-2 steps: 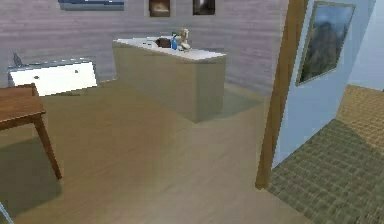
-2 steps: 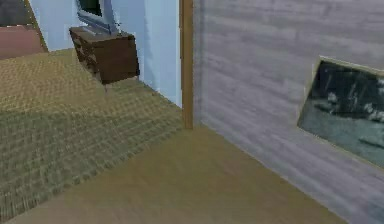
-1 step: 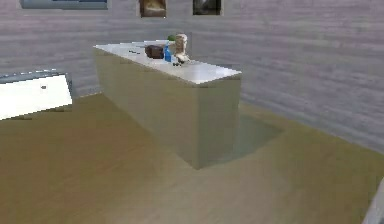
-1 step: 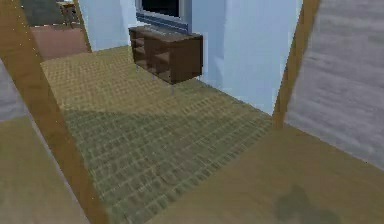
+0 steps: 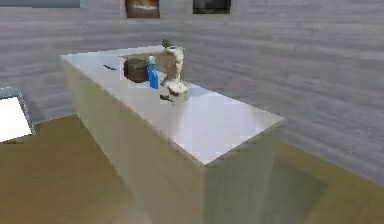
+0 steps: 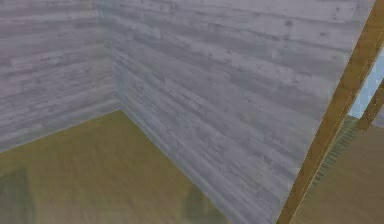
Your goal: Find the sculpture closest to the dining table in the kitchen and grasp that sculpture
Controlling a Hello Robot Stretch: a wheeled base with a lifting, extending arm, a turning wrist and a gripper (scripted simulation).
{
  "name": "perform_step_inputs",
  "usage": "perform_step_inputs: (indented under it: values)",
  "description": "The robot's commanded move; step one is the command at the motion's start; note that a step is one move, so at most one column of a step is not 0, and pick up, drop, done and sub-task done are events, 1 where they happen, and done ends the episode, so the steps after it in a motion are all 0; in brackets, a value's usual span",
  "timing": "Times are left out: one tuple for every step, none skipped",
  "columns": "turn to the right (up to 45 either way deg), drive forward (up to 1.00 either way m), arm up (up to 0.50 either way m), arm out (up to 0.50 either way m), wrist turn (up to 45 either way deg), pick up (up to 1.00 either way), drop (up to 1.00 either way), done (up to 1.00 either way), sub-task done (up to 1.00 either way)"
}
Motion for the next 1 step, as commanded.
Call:
perform_step_inputs:
  values:
    - [-9.0, 0.0, 0.0, 0.0, 0.0, 0.0, 0.0, 0.0, 0.0]
